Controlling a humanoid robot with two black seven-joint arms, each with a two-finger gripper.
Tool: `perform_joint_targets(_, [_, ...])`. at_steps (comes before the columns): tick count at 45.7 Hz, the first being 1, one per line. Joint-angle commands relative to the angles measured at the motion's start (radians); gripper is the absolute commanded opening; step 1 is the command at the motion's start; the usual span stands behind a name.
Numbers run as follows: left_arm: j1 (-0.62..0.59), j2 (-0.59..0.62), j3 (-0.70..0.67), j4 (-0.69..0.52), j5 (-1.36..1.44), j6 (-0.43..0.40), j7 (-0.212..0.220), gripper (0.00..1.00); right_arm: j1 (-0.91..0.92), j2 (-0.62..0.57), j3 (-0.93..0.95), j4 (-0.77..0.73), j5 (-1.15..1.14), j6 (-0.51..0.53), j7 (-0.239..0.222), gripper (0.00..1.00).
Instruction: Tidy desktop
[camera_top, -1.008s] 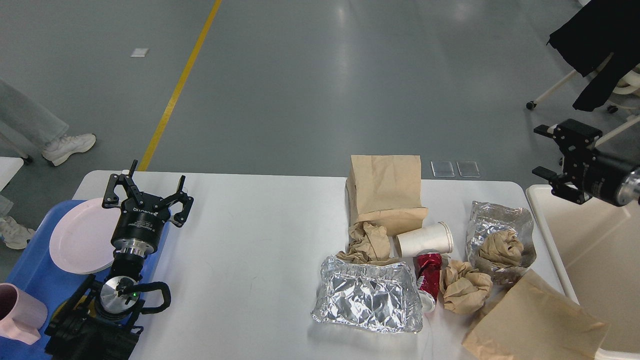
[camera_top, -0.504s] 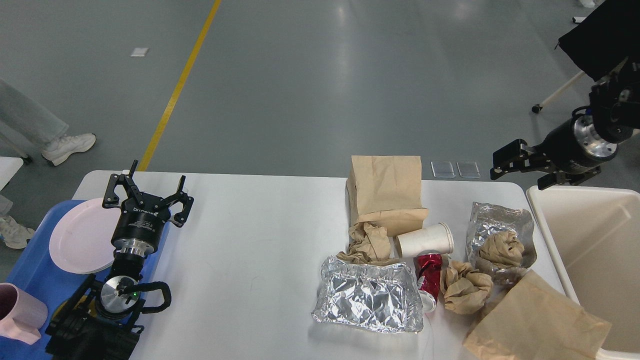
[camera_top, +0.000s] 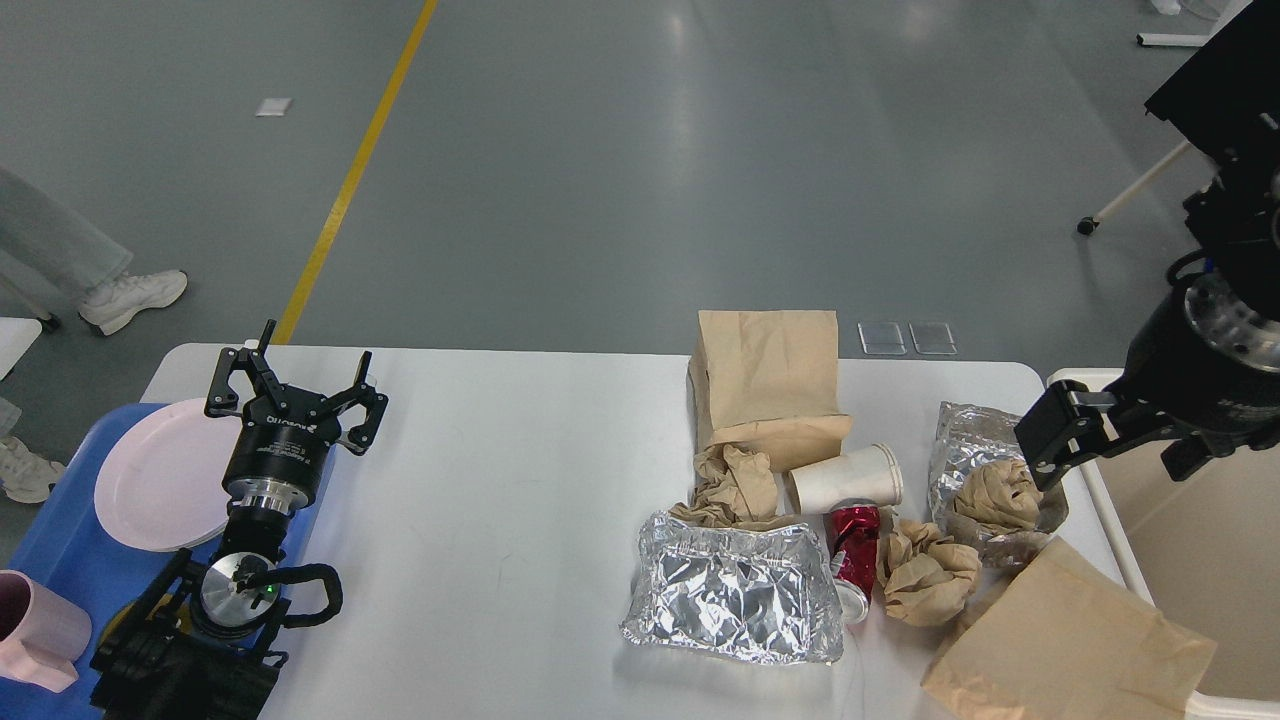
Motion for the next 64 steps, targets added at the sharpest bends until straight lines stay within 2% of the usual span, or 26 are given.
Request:
perform_joint_targets(1, [0.0,0.0,0.0,0.0,0.0,0.0,0.002,0.97,-0.012,-0.016,-0.003,0.002,0.002,-0.008,0.0,0.96])
perform_joint_targets(6, [0.0,0.0,0.0,0.0,0.0,0.0,0.002,0.96,-0.046,-0.039,-0.017,-0.001,0.001,-0.013,-0.006,0.97])
perform_joint_targets(11, [0.0,0.0,0.0,0.0,0.0,0.0,0.002,0.96,-0.09,-0.116,-0.02,-0.001,-0.013,-0.012,-0.02,0.97])
perform_joint_targets(14, [0.0,0.0,0.0,0.0,0.0,0.0,0.002,0.96,-0.103,-0.193,-0.02,-0.001,-0.065,-0.013,-0.029,0.97])
perform_joint_targets(15, [0.0,0.0,0.0,-0.002,0.0,0.0,0.002,0.96,-0.125,-0.254,-0.019,-0.004,-0.114,-0.016,-0.031,0.96])
perform_joint_targets(19, [0.0,0.0,0.0,0.0,0.0,0.0,0.002,0.96,-0.236,-0.378,-0.002,-0.027,-0.229,-0.038,-0.031,0.96])
perform_joint_targets(25, [0.0,0.0,0.0,-0.002,0.0,0.0,0.002,0.97,-0.402,-0.501,0.001,-0.052,-0.297,-0.174,-0.031,0.96])
perform_joint_targets(33, [0.0,-0.001,0.0,-0.002,0.0,0.0,0.002,0.96,-0.632,-0.552,0.004,-0.116,-0.286,-0.416,-0.026,0.95])
perform_joint_targets(38, [0.0,0.0,0.0,-0.002,0.0,0.0,0.002,0.96,-0.716,-0.631,0.049,-0.136,-0.242,-0.495,-0.023,0.93])
perform_joint_targets(52, [0.0,0.0,0.0,-0.002,0.0,0.0,0.002,0.96,-0.912,-0.638,0.201,-0.214,-0.056,-0.509,-0.019,0.91])
perform_joint_targets(64, [0.0,0.0,0.0,-0.002,0.0,0.0,0.002,0.96,-1.189,-0.544,0.405,-0.375,0.005,-0.519,-0.019,0.93])
